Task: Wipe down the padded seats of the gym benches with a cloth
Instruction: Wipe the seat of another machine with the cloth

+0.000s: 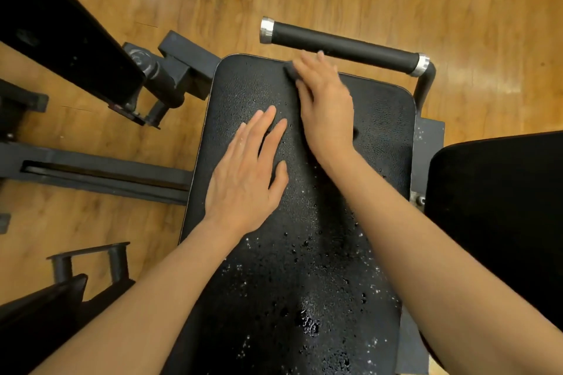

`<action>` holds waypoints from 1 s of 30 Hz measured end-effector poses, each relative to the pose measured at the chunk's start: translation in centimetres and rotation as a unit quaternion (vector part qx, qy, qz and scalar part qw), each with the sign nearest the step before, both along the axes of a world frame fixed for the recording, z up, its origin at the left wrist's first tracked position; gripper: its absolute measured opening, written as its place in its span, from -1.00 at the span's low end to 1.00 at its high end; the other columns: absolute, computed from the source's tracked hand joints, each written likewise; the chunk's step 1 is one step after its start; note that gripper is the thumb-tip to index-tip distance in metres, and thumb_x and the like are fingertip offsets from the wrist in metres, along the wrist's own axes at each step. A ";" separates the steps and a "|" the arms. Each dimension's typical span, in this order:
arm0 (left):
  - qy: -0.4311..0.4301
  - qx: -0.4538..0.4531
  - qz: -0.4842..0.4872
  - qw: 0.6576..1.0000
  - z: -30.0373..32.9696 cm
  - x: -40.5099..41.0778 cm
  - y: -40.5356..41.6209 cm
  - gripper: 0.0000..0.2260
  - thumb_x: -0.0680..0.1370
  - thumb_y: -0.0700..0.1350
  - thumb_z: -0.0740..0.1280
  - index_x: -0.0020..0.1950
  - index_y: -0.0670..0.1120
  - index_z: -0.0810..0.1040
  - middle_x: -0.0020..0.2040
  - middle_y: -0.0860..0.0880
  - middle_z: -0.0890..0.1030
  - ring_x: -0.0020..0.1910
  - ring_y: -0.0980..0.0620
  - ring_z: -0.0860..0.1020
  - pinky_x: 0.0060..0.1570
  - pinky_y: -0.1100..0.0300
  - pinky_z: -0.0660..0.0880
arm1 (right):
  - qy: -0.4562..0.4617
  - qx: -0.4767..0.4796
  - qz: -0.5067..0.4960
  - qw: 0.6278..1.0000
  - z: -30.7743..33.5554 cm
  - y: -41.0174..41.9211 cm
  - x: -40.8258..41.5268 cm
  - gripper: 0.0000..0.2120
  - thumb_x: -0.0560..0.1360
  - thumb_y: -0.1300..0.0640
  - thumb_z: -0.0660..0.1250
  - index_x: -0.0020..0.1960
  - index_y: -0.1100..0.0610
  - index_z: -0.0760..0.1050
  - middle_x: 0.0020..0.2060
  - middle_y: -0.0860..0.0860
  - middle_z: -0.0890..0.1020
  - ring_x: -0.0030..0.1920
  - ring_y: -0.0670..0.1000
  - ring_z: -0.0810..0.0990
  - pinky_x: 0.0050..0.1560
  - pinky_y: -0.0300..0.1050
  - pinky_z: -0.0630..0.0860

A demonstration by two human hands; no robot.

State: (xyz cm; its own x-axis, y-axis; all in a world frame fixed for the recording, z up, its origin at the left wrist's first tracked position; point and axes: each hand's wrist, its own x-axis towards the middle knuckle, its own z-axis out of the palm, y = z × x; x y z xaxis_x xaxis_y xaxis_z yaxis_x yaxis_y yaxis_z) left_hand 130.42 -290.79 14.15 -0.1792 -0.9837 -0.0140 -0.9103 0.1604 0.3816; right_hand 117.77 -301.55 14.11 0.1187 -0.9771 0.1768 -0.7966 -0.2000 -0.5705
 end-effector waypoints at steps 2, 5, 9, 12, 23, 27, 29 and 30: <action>0.016 -0.007 -0.001 1.000 0.0 0.1 0.1 -0.50 0.65 -0.05 0.11 0.58 -0.17 0.21 0.61 -0.10 0.16 0.60 -0.05 0.11 0.59 0.12 -0.09 | -0.017 0.009 -0.021 1.000 0.2 0.2 0.9 -0.71 0.61 0.27 0.21 0.30 0.20 0.54 0.33 0.06 0.54 0.46 0.15 0.36 0.47 0.16 0.25; 0.051 -0.008 0.045 0.998 0.7 0.7 1.4 -0.52 0.66 -0.11 0.15 0.58 -0.17 0.22 0.61 -0.11 0.17 0.61 -0.05 0.09 0.60 0.06 -0.12 | -0.006 0.019 0.014 1.000 0.2 5.9 0.7 -0.68 0.61 0.27 0.24 0.35 0.20 0.50 0.38 0.07 0.49 0.48 0.11 0.32 0.53 0.05 0.15; 0.064 0.014 0.117 0.991 1.4 1.8 5.1 -0.51 0.66 -0.07 0.09 0.59 -0.12 0.19 0.63 -0.04 0.12 0.62 0.02 0.03 0.59 0.13 -0.17 | -0.006 0.026 0.047 0.999 0.3 4.3 0.0 -0.69 0.61 0.23 0.23 0.33 0.18 0.53 0.36 0.06 0.51 0.47 0.12 0.34 0.52 0.02 0.16; 0.056 0.032 0.131 0.989 0.7 2.4 7.4 -0.51 0.66 -0.06 0.07 0.60 -0.12 0.19 0.63 -0.03 0.11 0.62 0.04 0.02 0.58 0.17 -0.15 | -0.027 0.033 -0.015 0.999 0.3 -0.5 2.0 -0.69 0.62 0.23 0.20 0.32 0.14 0.54 0.38 0.02 0.50 0.48 0.08 0.31 0.50 0.04 0.21; 0.017 0.050 0.137 0.989 0.2 2.1 8.2 -0.50 0.65 -0.07 0.07 0.60 -0.10 0.16 0.63 -0.05 0.11 0.62 0.02 0.04 0.58 0.09 0.03 | -0.025 0.002 -0.008 1.000 -0.4 2.2 4.8 -0.71 0.59 0.24 0.26 0.28 0.23 0.57 0.29 0.11 0.58 0.40 0.15 0.43 0.45 0.10 0.31; 0.016 0.050 0.139 0.989 0.2 2.1 8.2 -0.50 0.65 -0.07 0.06 0.60 -0.10 0.17 0.63 -0.04 0.10 0.62 0.03 0.04 0.57 0.05 0.10 | 0.015 0.020 0.162 0.987 0.2 0.1 3.2 -0.69 0.62 0.17 0.23 0.33 0.17 0.54 0.35 0.06 0.53 0.44 0.10 0.40 0.48 -0.03 0.27; 0.021 0.050 0.137 0.989 0.0 2.1 8.2 -0.50 0.65 -0.06 0.06 0.60 -0.11 0.18 0.63 -0.05 0.11 0.62 0.02 0.05 0.56 0.03 0.12 | 0.017 0.020 0.120 0.992 0.5 0.5 -1.0 -0.70 0.62 0.17 0.23 0.33 0.13 0.53 0.36 0.04 0.52 0.45 0.07 0.38 0.50 -0.04 0.24; 0.021 0.051 0.137 0.989 0.0 2.2 8.2 -0.50 0.65 -0.06 0.05 0.60 -0.11 0.18 0.63 -0.05 0.12 0.62 0.01 0.06 0.56 0.02 0.13 | 0.006 0.022 0.066 0.998 0.6 1.0 -2.1 -0.70 0.62 0.18 0.24 0.32 0.14 0.54 0.35 0.04 0.53 0.45 0.07 0.39 0.50 -0.02 0.24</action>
